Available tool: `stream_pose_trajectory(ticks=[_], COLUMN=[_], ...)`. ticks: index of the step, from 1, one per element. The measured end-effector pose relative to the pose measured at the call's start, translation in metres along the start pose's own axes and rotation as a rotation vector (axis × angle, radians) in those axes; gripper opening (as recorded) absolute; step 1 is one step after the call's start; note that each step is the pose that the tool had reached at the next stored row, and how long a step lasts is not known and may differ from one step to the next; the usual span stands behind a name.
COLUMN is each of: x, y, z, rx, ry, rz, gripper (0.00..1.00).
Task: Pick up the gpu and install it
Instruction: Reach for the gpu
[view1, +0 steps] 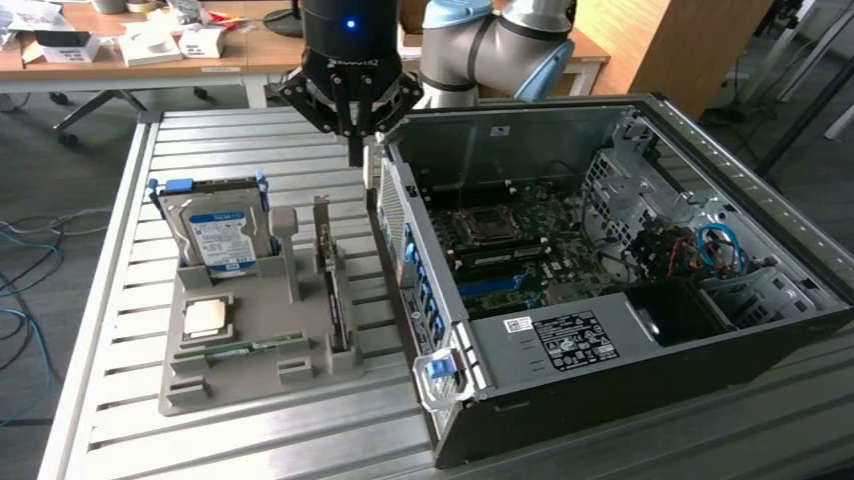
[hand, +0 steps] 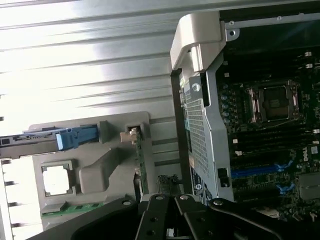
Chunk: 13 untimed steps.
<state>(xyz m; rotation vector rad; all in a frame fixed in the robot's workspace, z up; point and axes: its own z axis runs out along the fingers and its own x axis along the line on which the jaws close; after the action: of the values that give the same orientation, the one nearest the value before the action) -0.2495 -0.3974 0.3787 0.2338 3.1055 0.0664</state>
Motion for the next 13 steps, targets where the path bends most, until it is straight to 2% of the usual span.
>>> stream_pose_trajectory(ticks=[13], x=[0.021], y=[-0.0029], z=[-0.0002], rx=[0.0003], ry=[-0.0007], rz=[0.013], gripper=[0.11])
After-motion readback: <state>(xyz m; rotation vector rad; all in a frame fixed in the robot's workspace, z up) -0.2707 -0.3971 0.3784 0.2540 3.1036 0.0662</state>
